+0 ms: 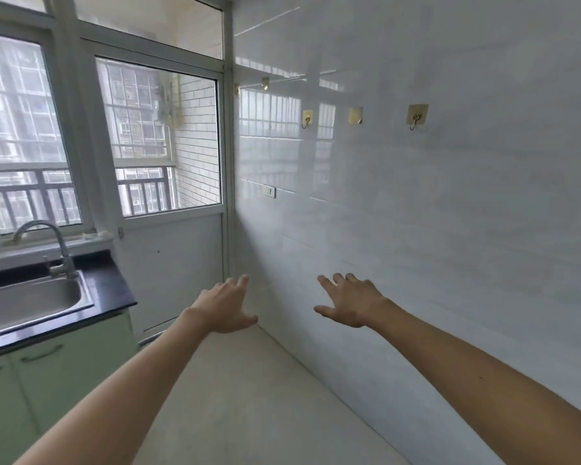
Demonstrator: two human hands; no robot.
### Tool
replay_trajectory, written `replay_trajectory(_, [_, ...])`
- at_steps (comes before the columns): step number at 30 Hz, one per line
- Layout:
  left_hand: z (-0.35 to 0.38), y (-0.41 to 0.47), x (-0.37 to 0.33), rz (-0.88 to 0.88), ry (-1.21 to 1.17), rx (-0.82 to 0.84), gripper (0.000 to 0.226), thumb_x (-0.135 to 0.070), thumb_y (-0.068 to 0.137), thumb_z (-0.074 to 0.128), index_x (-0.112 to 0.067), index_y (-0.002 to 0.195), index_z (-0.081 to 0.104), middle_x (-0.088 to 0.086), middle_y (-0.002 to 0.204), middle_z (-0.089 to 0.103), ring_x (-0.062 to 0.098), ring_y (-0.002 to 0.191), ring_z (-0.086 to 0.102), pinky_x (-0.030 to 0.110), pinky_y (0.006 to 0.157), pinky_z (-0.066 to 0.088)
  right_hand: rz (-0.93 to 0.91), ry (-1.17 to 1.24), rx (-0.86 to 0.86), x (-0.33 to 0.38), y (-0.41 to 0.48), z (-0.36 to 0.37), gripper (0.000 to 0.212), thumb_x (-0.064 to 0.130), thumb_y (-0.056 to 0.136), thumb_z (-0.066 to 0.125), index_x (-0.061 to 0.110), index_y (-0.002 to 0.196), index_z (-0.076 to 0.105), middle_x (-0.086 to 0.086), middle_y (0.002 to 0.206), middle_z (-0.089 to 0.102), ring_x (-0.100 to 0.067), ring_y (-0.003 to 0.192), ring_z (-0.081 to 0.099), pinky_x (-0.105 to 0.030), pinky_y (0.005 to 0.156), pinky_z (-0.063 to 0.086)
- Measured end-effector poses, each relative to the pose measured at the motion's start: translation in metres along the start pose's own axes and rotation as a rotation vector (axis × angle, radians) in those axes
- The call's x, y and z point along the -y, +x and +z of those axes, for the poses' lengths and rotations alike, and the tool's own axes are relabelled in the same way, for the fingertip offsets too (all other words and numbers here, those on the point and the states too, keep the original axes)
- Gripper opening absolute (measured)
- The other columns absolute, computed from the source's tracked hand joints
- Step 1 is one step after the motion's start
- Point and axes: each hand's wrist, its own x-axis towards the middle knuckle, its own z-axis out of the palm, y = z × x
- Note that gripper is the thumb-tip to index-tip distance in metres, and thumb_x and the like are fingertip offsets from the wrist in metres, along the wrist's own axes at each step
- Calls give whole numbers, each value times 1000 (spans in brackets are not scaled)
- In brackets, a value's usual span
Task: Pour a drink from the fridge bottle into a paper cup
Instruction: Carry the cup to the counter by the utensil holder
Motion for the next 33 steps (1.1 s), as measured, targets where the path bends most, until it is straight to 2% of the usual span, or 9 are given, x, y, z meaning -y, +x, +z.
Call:
replay_trajectory(8, [-8,24,87,-215,53,-3,96,-57,82,60,-14,155,15,15,149,42,34,133,47,46,104,43,-205,53,-55,61,113,-14,75,65,96,31,24,156,12,-10,152,34,-30,135,36,-45,96,40])
replay_trajectory(19, [-12,46,184,-502,52,-26,89,-51,86,58,-13,155,17,14,144,44,33,131,44,42,103,41,-490,131,-96,150,262,-37,80,67,95,34,25,158,8,-8,155,32,-30,139,34,-46,107,38])
replay_trajectory(26, [-27,-13,247,-779,56,-42,86,-50,88,58,-19,156,15,8,157,34,29,141,36,46,113,35,-767,198,-111,260,302,-62,81,66,96,34,26,158,1,-9,155,31,-30,139,34,-48,105,39])
replay_trajectory(33, [-37,-129,277,-1125,116,-18,91,-54,89,54,-17,158,7,12,155,33,30,140,38,47,111,35,-1078,239,-159,384,273,-84,77,64,96,36,30,156,4,-6,157,30,-30,141,34,-47,104,41])
